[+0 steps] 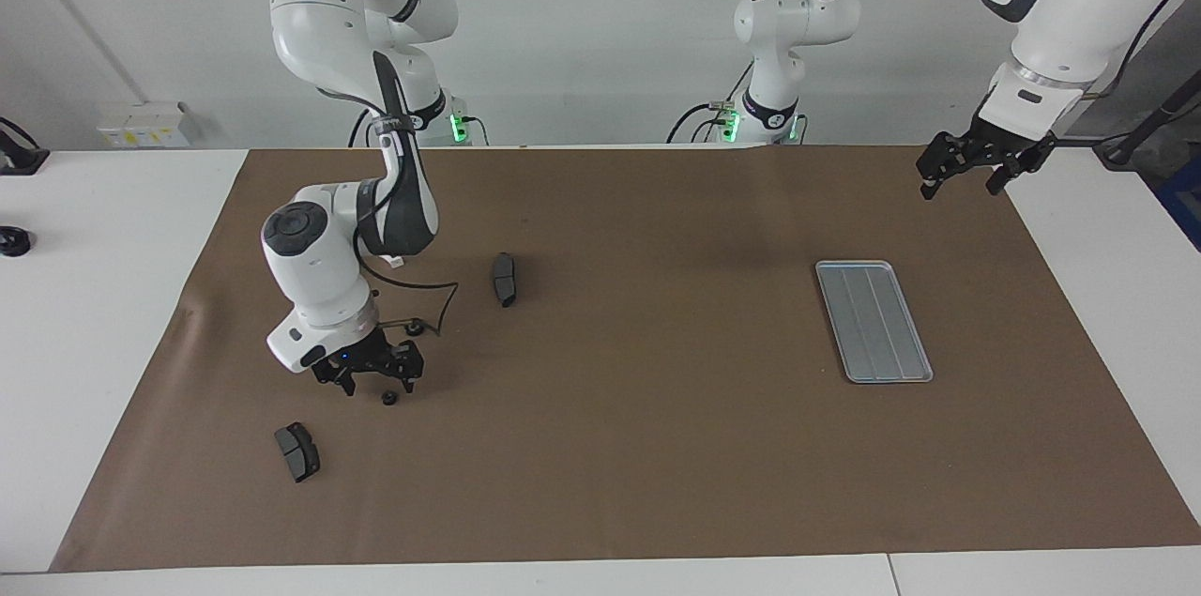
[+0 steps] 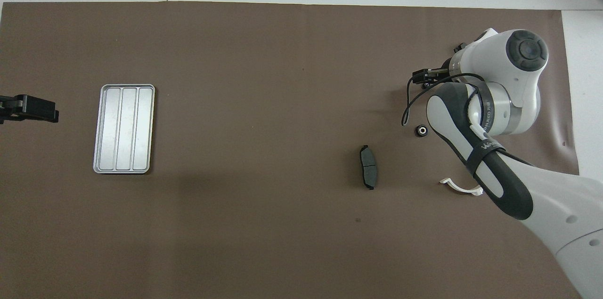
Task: Place bearing gear from tray to pile
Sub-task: 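Place the third gear with the right gripper beside the other gears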
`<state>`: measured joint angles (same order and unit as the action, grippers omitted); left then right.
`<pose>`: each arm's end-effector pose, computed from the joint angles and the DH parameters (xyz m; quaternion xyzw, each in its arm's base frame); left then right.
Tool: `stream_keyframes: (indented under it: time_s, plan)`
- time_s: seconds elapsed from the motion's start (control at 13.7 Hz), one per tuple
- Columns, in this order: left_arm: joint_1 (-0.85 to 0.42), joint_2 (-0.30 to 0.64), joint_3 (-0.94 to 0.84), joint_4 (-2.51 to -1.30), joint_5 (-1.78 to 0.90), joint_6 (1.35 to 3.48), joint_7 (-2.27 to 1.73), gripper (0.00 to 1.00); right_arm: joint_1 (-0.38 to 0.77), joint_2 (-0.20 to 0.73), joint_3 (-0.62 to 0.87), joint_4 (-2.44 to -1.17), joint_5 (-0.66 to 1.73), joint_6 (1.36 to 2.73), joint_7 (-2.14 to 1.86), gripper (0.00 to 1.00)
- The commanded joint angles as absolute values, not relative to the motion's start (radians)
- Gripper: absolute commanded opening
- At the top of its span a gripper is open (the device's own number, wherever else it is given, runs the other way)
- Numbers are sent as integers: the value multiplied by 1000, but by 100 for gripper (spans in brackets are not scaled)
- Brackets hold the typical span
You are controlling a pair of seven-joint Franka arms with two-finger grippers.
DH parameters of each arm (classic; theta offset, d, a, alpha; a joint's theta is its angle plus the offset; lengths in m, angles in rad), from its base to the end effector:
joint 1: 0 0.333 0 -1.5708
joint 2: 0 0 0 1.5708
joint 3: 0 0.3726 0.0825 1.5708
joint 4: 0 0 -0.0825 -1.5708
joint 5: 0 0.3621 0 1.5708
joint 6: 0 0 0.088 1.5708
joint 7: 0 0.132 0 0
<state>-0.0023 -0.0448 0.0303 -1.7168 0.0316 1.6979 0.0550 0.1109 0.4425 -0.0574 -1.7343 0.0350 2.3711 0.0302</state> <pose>0.5254 0.0189 0.6248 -0.9997 0.0153 -0.0123 0.0155 0.6892 0.0430 0.3838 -0.9952 -0.0042 -0.0973 0.0055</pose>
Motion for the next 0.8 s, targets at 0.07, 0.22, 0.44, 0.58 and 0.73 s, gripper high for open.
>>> stream_keyframes:
  time_s: [0.07, 0.22, 0.44, 0.58, 0.73]
  plan:
    - [11, -78, 21, -1756, 54, 1712, 60, 100, 98, 309, -69, -1721, 37, 2239, 31, 100]
    - [9, -78, 20, -1756, 54, 1712, 60, 100, 89, 250, -83, -1684, 37, 2133, 31, 100]
    - [9, -78, 21, -1755, 54, 1712, 60, 100, 87, 138, -100, -1674, 35, 1978, 31, 100]
    - [9, -78, 21, -1756, 54, 1712, 60, 100, 81, 82, -112, -1628, 37, 1854, 31, 100]
    - [9, -78, 21, -1755, 54, 1712, 60, 100, 59, 17, -110, -1624, 31, 1780, 31, 100]
